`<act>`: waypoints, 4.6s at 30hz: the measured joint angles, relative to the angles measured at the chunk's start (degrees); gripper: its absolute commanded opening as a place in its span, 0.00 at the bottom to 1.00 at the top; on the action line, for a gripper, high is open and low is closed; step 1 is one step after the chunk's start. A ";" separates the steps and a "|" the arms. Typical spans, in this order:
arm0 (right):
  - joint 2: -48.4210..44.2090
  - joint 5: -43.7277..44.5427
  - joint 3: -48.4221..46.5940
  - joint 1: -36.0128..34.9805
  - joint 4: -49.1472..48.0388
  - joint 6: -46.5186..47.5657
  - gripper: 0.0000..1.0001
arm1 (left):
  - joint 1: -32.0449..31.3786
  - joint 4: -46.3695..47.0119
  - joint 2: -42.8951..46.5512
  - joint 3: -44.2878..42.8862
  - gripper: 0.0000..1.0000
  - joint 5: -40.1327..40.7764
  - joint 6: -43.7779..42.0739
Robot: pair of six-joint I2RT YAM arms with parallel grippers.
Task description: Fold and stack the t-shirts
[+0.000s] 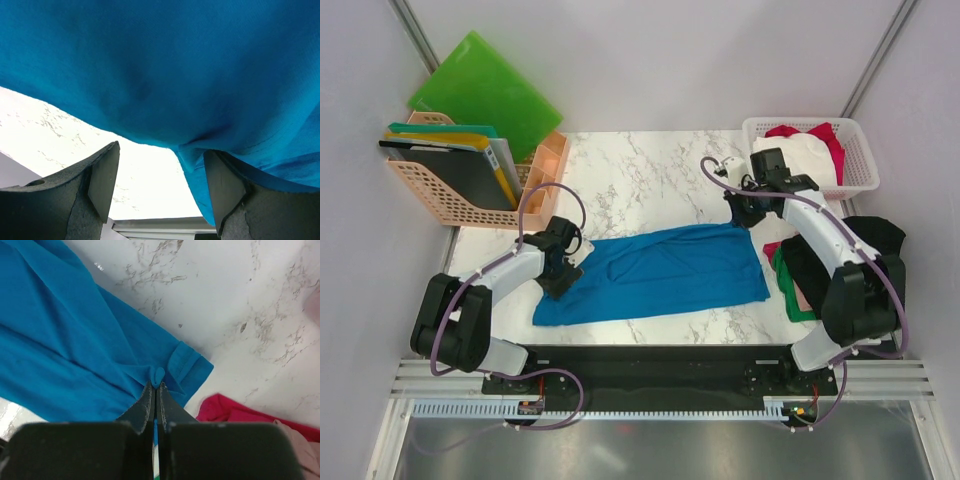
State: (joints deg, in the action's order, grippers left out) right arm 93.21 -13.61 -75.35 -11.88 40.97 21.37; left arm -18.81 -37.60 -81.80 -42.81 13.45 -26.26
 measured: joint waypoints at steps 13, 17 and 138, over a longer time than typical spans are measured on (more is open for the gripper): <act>-8.31 -1.18 10.62 0.00 5.90 4.68 0.00 | 0.00 -0.02 0.07 0.00 0.75 -0.13 -0.39; -8.24 -1.14 13.14 0.07 6.84 6.05 0.00 | 0.11 -0.22 0.11 -0.07 0.75 -0.96 -0.42; -21.05 8.44 14.12 4.98 5.90 -2.62 0.91 | 0.22 1.97 10.86 3.15 0.76 -0.24 -1.77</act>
State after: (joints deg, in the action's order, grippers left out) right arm 72.16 -5.17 -61.23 -6.90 46.87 18.74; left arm -18.59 -35.64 -70.94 -39.66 13.21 -28.03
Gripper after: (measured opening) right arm 0.910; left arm 0.752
